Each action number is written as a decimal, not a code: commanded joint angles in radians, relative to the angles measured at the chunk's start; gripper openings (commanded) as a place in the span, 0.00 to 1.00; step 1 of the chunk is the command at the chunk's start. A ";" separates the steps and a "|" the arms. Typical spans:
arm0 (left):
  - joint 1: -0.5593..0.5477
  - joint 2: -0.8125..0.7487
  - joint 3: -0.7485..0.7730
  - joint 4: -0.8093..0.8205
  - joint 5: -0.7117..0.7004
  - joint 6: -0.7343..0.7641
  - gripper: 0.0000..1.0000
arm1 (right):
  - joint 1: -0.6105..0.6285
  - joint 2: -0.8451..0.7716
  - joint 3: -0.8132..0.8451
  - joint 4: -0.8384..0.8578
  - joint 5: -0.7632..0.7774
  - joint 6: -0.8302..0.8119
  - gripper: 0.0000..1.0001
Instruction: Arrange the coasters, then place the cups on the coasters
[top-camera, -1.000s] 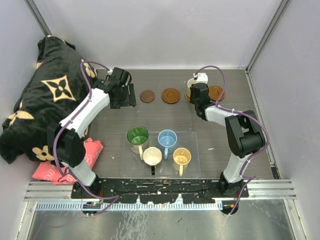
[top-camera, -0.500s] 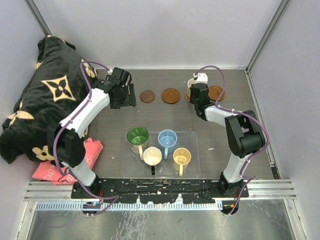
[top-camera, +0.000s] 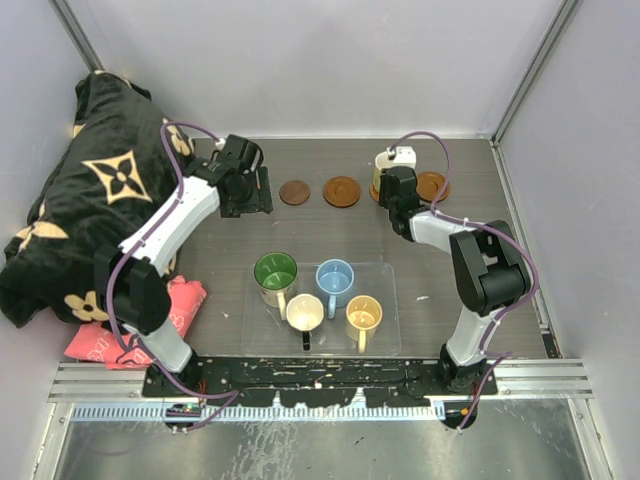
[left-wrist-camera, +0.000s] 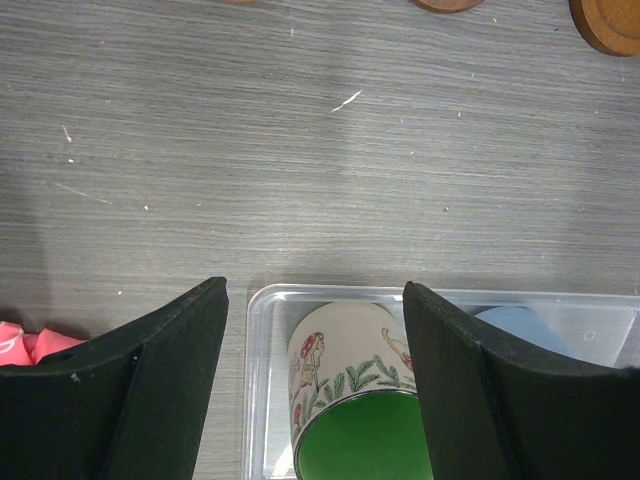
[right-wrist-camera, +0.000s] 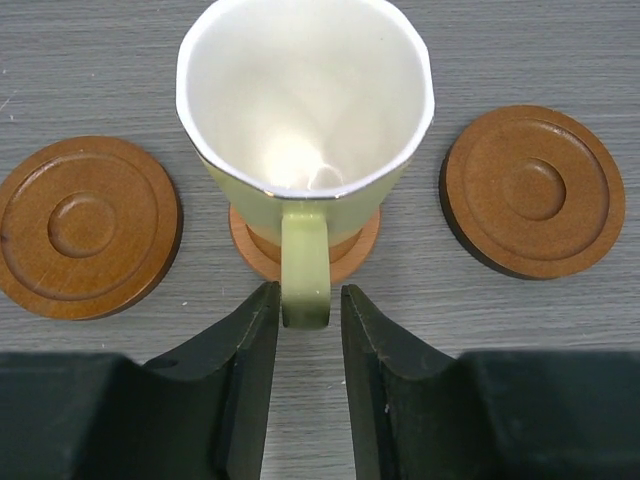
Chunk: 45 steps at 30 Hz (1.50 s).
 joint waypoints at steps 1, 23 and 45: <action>-0.004 -0.043 0.008 0.022 0.005 0.009 0.73 | 0.005 -0.026 0.022 0.033 0.026 0.001 0.38; -0.004 -0.062 0.002 0.033 0.014 0.005 0.73 | 0.016 -0.137 -0.011 -0.020 0.028 0.038 0.42; -0.005 -0.136 -0.104 0.121 0.046 -0.022 0.73 | 0.390 -0.635 0.091 -0.835 0.116 0.314 0.46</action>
